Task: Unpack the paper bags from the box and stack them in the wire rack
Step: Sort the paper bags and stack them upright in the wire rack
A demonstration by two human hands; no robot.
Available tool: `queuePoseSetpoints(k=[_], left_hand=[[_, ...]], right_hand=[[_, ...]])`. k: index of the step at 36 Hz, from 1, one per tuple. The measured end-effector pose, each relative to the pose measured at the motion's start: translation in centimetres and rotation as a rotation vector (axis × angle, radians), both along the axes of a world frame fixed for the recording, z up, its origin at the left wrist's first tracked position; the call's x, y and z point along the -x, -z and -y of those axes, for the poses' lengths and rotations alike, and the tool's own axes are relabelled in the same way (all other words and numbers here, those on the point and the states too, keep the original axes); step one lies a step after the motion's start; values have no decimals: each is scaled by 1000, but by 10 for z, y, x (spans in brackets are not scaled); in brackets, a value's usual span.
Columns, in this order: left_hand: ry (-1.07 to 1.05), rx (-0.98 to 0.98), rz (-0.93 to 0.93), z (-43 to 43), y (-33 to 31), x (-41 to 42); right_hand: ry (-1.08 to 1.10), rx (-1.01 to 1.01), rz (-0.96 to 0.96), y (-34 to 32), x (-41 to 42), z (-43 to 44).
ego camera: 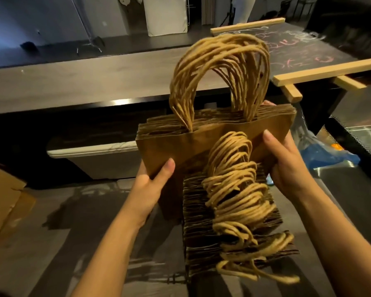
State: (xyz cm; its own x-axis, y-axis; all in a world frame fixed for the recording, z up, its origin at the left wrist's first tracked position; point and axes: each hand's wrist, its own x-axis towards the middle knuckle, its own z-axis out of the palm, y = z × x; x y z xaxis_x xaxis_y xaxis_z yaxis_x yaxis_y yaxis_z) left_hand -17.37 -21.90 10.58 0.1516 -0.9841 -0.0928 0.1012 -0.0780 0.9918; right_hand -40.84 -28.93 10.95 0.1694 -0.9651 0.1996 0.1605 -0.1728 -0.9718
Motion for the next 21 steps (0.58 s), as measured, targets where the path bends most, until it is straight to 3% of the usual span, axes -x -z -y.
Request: queuePoseSetpoints(k=[10, 16, 21], left_hand=[[-27, 0, 56, 12, 5, 3], [-89, 23, 98, 10, 7, 6], [-99, 10, 172, 13, 7, 11]], right_hand=[[65, -150, -12, 25, -2, -13], [95, -13, -21, 18, -2, -8], [131, -44, -65, 29, -2, -8]])
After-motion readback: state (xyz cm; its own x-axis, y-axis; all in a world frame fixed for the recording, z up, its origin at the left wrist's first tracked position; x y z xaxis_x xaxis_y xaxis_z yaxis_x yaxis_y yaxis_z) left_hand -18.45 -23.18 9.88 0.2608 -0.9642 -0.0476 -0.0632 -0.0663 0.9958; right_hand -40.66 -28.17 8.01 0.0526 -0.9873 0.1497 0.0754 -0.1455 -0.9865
